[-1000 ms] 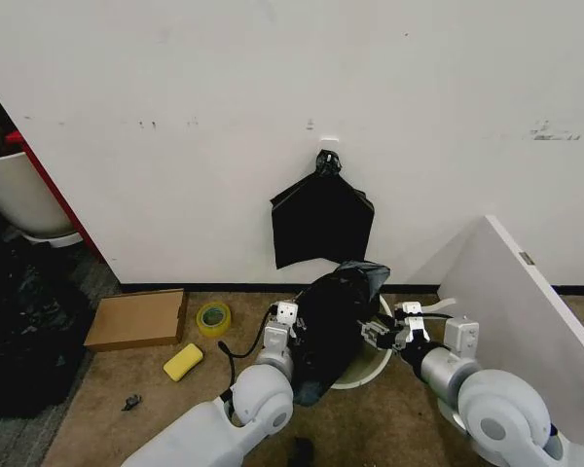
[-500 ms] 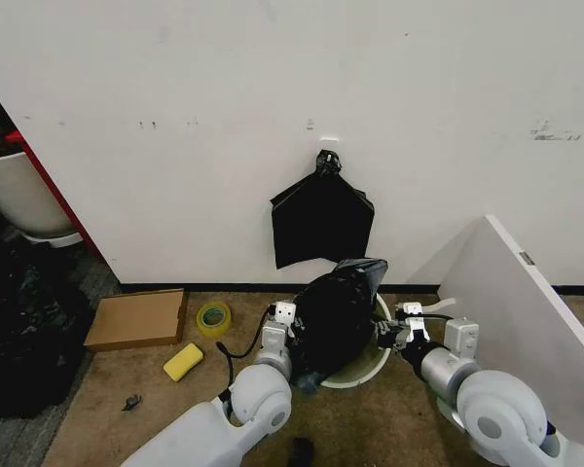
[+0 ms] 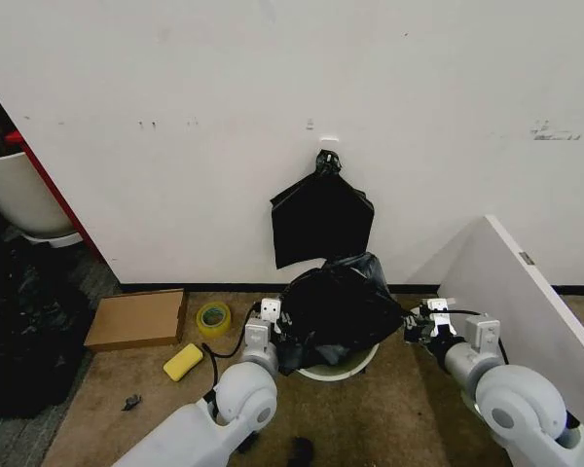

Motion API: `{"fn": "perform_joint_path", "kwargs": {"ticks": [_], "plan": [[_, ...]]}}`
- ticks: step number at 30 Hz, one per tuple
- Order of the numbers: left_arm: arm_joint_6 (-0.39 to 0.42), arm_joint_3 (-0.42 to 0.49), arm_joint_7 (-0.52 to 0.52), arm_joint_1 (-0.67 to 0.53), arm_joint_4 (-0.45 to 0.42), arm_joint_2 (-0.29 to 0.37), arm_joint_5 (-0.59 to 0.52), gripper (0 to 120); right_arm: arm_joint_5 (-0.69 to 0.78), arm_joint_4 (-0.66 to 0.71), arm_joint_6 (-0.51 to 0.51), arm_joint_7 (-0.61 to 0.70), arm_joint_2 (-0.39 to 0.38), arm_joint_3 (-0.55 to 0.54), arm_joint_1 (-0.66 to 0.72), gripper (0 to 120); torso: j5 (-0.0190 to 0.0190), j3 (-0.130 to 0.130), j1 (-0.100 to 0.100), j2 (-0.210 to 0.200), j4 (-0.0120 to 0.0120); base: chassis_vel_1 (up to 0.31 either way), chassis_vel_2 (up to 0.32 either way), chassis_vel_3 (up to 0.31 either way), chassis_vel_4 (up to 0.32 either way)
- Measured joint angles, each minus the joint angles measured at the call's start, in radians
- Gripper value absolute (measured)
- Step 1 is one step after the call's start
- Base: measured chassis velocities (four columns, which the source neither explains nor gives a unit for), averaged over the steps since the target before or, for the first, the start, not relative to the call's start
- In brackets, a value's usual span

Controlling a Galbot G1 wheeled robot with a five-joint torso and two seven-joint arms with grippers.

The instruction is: Place the garbage bag over the trash bin.

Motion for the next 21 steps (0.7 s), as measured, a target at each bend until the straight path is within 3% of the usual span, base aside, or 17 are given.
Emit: {"fn": "perform_joint_path", "kwargs": {"ticks": [9, 18, 21], "plan": [[-0.061, -0.031, 0.067, 0.022, -0.023, 0.023, 0.003, 0, -0.061, -0.109, 0.068, -0.14, -0.02, -0.009, 0.012, 0, 0.0, 0.0, 0.0, 0.0, 0.0, 0.0, 0.0, 0.0, 0.0], [-0.07, -0.058, 0.07, 0.03, -0.036, 0.004, -0.055, 0, -0.138, -0.179, 0.232, -0.309, -0.008, -0.022, -0.031, 0, 0.0, 0.0, 0.0, 0.0, -0.0001, 0.0, 0.0, 0.0, 0.0], [-0.052, -0.08, 0.045, 0.038, -0.035, 0.001, -0.055, 0, -0.104, -0.175, 0.281, -0.317, -0.001, 0.003, -0.045, 13, 0.0, 0.0, 0.0, 0.0, -0.0002, 0.0, 0.0, 0.0, 0.0]]}}
